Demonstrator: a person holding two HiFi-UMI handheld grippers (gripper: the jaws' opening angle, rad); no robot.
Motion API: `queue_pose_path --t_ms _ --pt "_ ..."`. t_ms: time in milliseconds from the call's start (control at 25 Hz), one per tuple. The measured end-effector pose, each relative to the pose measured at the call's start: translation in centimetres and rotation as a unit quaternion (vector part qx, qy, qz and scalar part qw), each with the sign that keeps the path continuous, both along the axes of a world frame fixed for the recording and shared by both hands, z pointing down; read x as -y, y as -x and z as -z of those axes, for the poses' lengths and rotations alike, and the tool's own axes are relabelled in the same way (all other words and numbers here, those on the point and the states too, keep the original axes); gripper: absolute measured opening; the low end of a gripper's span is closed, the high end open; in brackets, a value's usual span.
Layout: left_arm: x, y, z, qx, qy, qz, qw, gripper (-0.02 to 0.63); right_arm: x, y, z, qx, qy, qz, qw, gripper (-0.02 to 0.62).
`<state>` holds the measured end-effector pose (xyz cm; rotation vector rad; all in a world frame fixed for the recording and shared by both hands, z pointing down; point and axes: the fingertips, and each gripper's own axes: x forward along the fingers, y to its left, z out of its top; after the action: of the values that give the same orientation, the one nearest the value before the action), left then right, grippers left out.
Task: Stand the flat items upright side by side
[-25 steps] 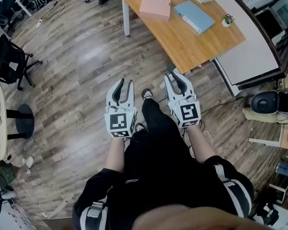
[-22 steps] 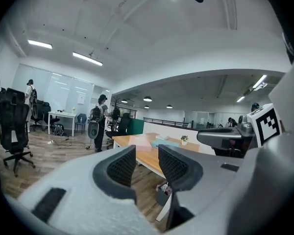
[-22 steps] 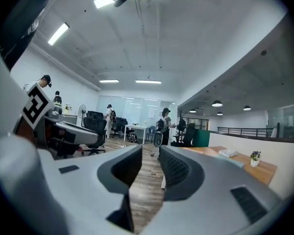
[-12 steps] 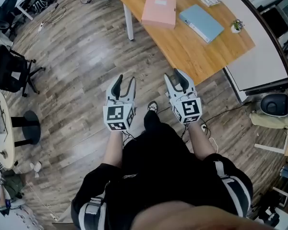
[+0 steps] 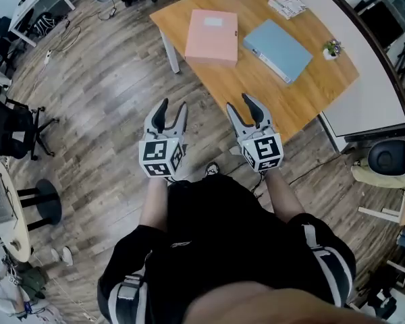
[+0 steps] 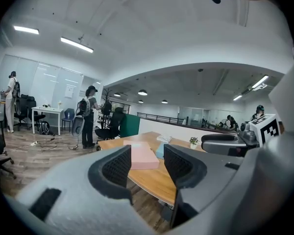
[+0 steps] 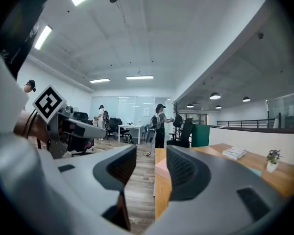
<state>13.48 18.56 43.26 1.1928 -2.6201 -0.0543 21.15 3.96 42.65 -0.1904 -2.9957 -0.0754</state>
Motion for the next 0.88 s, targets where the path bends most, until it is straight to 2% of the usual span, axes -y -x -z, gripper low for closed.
queue_pose_path --t_ms 240,440,680,880 --pt "3.6 5.2 -1.4 -0.023 0.002 -0.018 0.9996 0.216 3.3 5.2 -1.1 -0.016 0.005 -0.006 1.0 0.184" --pt "7.0 11.6 -1.7 -0.025 -0.011 -0.036 0.999 0.216 6.0 11.0 -1.3 -0.021 -0.003 -0.011 1.0 0.184" --pt "12.7 20.2 -3.7 -0.045 -0.004 -0.092 0.9947 0.216 10.1 18.4 -2.5 -0.034 0.006 -0.055 0.998 0.19" --pt "17.7 26.9 -5.7 -0.074 0.023 -0.155 0.9849 0.216 13.2 24.3 -4.7 -0.079 0.028 -0.098 0.992 0.196"
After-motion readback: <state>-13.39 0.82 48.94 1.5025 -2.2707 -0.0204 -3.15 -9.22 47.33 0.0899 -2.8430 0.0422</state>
